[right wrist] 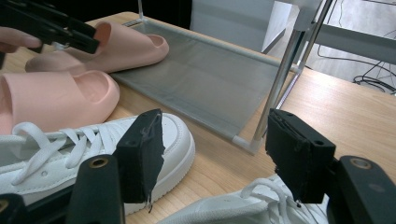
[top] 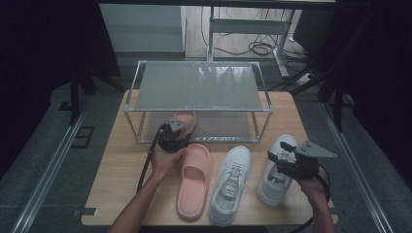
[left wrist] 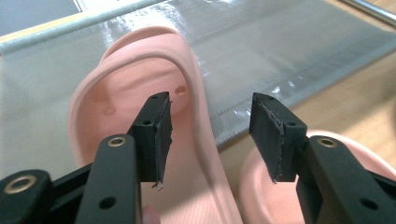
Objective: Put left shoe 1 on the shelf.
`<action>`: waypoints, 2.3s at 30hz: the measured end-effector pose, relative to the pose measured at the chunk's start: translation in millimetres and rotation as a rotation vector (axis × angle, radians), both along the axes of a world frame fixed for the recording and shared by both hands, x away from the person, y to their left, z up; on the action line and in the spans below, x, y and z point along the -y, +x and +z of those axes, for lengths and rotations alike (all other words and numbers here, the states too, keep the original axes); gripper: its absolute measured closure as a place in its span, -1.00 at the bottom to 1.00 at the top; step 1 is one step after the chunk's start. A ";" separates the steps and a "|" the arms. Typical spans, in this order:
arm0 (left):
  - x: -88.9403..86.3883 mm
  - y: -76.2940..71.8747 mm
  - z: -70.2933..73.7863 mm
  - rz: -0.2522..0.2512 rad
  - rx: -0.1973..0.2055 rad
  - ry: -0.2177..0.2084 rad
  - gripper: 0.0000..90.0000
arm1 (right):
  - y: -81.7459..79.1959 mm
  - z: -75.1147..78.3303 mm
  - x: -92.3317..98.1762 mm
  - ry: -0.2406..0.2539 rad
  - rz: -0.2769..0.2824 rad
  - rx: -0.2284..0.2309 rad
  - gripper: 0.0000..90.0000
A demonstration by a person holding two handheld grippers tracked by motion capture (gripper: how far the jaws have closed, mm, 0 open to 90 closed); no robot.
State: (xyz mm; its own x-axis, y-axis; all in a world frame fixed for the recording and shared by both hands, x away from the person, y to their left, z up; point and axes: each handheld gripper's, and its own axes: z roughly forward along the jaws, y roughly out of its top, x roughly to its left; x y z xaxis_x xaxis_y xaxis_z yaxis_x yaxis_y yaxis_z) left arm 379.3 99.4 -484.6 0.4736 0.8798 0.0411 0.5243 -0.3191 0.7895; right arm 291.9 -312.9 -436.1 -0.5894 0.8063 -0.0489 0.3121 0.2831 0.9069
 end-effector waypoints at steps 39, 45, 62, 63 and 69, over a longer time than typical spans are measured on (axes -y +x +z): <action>-60.0 -96.8 -17.2 -0.100 -0.068 -0.087 1.00 | -3.2 2.6 -6.8 -0.028 0.012 0.014 -0.16; -65.6 -103.1 -22.3 -0.101 -0.088 -0.068 1.00 | -4.2 2.7 -10.3 -0.036 0.021 0.015 -0.16; -62.4 -91.6 -31.7 -0.105 -0.120 -0.022 1.00 | -5.7 4.9 -8.8 -0.029 0.012 0.032 -0.16; -62.6 -90.9 -32.0 -0.104 -0.121 -0.021 1.00 | -5.4 4.6 -9.0 -0.028 0.011 0.033 -0.16; -63.2 -81.2 -38.6 -0.096 -0.146 -0.024 1.00 | -5.2 3.6 -11.8 -0.034 0.018 0.031 -0.16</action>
